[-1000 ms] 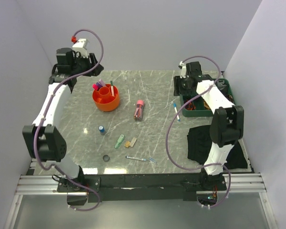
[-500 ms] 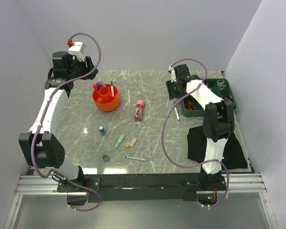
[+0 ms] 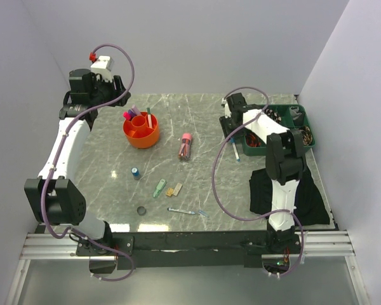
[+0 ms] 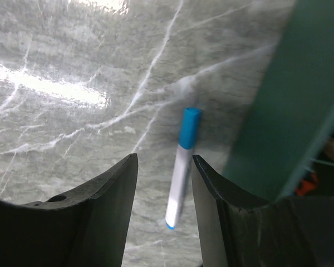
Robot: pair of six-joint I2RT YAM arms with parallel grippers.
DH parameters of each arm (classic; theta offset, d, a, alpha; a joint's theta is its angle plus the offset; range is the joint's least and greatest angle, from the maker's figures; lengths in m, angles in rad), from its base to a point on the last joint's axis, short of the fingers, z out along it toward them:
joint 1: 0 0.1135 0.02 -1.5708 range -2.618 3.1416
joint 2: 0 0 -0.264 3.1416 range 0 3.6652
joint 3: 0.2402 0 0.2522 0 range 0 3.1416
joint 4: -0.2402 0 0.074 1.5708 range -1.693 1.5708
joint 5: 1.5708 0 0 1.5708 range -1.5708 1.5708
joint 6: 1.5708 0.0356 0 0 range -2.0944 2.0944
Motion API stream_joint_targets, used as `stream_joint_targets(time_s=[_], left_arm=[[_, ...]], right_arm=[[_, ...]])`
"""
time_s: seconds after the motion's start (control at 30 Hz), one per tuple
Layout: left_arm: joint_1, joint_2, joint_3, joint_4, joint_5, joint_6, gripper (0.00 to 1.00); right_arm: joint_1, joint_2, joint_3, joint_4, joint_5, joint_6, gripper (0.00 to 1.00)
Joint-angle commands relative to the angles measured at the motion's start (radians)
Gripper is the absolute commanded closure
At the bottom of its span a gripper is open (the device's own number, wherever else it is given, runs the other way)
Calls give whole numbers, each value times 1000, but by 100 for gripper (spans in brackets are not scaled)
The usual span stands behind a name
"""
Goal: Sort the stationery into containers
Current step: Pick up the pen from the center of the board.
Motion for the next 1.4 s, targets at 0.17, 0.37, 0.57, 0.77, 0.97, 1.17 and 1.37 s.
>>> stream_joint_targets(time_s=[0.17, 0.37, 0.57, 0.77, 0.97, 1.17, 1.37], left_arm=[[29, -18, -8, 20, 13, 6, 42], [29, 8, 0, 27, 32, -9, 42], [29, 33, 14, 30, 56, -23, 42], [27, 39, 18, 27, 62, -25, 42], [29, 14, 2, 30, 75, -31, 43], [36, -32, -63, 29, 13, 35, 42], [171, -12, -123, 58, 97, -24, 34]], right_arm=[[-1, 58, 8, -3, 29, -9, 49], [1, 70, 1, 1, 50, -6, 49], [15, 95, 20, 1, 41, -7, 55], [31, 94, 15, -6, 27, -14, 85], [70, 20, 85, -3, -40, -3, 100], [128, -86, 302, 123, -330, 80, 100], [220, -193, 174, 648, -447, 164, 100]])
